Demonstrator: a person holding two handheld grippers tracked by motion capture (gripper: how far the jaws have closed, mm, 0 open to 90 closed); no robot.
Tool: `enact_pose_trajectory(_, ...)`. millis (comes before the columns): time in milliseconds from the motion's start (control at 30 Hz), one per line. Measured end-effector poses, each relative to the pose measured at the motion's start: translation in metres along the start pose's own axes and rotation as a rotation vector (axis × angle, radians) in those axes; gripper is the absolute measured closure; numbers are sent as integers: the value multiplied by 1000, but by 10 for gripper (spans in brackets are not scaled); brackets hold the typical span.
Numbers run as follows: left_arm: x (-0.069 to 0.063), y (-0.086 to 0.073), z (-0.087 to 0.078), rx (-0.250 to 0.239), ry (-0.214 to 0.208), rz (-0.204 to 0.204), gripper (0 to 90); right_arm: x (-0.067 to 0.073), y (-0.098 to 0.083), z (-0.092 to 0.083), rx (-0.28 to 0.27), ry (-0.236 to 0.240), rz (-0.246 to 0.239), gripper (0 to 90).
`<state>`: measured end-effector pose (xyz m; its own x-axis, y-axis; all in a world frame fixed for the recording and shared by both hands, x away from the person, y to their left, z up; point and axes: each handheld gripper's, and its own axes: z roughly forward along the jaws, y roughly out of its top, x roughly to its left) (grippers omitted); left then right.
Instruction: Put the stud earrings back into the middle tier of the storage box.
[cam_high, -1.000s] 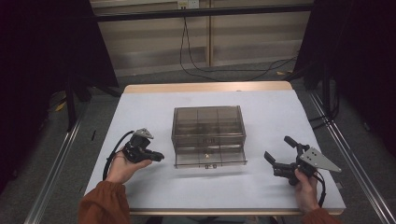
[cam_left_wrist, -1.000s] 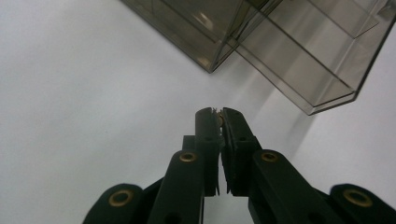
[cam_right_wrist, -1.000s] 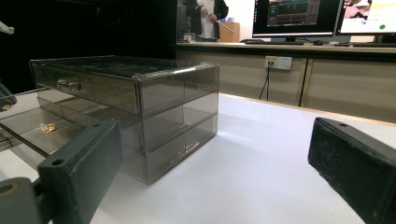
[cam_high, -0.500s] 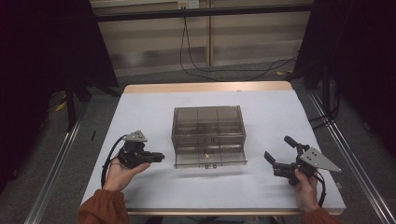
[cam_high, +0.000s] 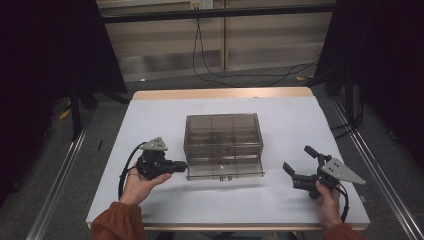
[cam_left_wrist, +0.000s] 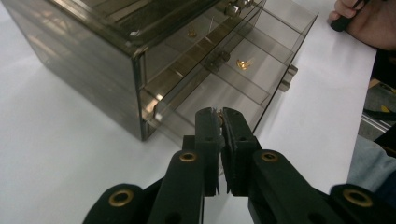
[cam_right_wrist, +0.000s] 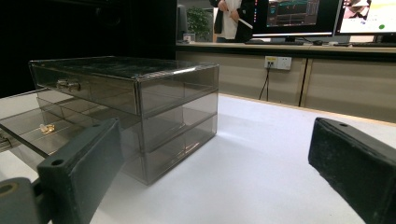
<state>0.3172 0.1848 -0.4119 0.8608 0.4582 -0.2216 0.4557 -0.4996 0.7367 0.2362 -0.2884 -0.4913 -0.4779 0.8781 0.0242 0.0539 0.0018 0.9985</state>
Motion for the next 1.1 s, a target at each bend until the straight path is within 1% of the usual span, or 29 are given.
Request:
enact_pose_trajectory(67,-2,4,5,6,-8,13,862,0,0,0,0,2,0,28)
enact_pose_trajectory(100,-4,6,7,7,-9,12,862,0,0,0,2,2,3,27)
enact_pose_trajectory(133,-4,8,10,12,-17,22,862,0,0,0,1,2,4,27)
enact_pose_trajectory(200,-6,12,15,13,-20,23,862,0,0,0,0,3,1,27)
enact_pose_trajectory(233,-7,15,18,11,-30,27,862,0,0,0,-2,5,1,28)
enact_pose_trajectory(300,-10,20,22,23,-27,42,862,0,0,0,1,1,3,28)
enact_pose_trajectory(333,-11,23,25,24,-33,47,862,0,0,0,0,2,1,27)
enact_pose_trajectory(400,-14,29,30,34,-33,60,862,0,0,0,-2,4,0,28)
enact_pose_trajectory(433,-15,33,32,49,-38,68,862,0,0,0,-2,3,0,28)
enact_pose_trajectory(467,-15,36,34,51,-33,79,862,0,0,0,0,4,1,28)
enact_pose_trajectory(533,-17,41,39,53,-45,85,862,0,0,0,1,3,3,28)
enact_pose_trajectory(567,-18,44,43,63,-42,91,862,0,0,0,-1,5,3,28)
enact_pose_trajectory(600,-18,47,45,81,-39,110,862,0,0,0,1,3,2,28)
enact_pose_trajectory(633,-18,50,47,94,-41,119,862,0,0,0,1,3,3,28)
enact_pose_trajectory(700,-19,55,51,99,-47,120,862,0,0,0,0,4,0,28)
enact_pose_trajectory(767,-20,60,56,104,-47,131,862,0,0,0,-2,6,0,28)
enact_pose_trajectory(833,-21,64,59,125,-50,151,862,0,0,0,0,2,1,28)
enact_pose_trajectory(900,-23,68,64,140,-50,160,862,0,0,0,1,3,1,28)
enact_pose_trajectory(967,-25,72,68,167,-40,178,862,0,0,0,1,3,2,28)
enact_pose_trajectory(1000,-25,73,70,168,-52,186,862,0,0,0,1,3,1,28)
enact_pose_trajectory(1033,-26,75,72,171,-46,188,862,0,0,0,1,4,1,28)
enact_pose_trajectory(1067,-27,77,74,194,-43,202,863,0,0,0,2,5,2,28)
enact_pose_trajectory(1100,-27,78,77,200,-46,202,862,0,0,0,1,2,0,28)
